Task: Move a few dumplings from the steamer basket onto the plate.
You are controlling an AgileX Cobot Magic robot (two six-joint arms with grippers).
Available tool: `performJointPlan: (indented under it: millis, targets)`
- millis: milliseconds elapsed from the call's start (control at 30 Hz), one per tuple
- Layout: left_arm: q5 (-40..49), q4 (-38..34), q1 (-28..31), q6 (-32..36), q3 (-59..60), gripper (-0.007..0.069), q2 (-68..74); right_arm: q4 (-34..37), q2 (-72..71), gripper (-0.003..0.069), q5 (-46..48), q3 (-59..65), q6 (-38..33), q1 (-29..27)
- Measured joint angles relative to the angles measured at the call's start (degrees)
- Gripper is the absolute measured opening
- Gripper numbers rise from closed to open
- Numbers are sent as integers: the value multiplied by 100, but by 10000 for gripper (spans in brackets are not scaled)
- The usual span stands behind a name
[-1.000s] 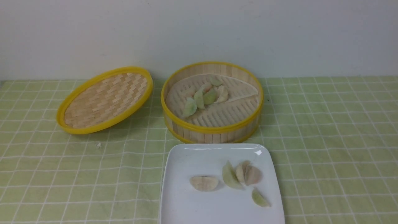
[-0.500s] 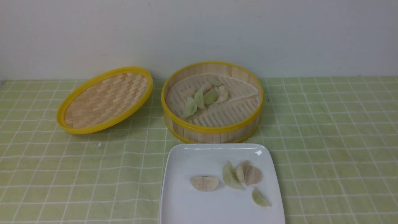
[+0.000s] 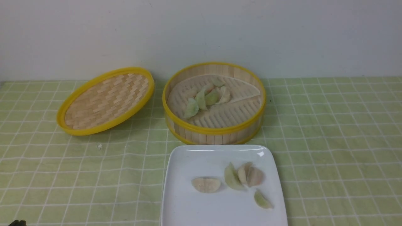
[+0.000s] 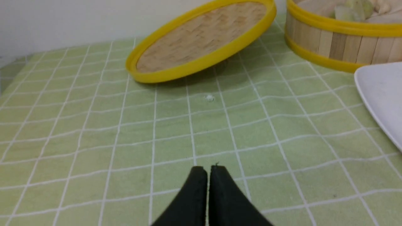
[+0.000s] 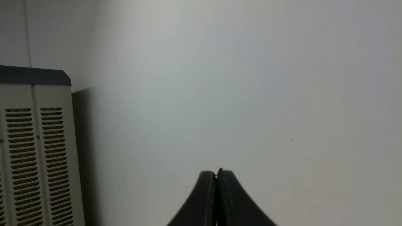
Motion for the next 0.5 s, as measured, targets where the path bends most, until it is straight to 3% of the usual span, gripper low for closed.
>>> performJointPlan:
  millis: [500]
  targets:
    - [73,0,5,0,0,-6,0,0,0,-15,0,0,0,0]
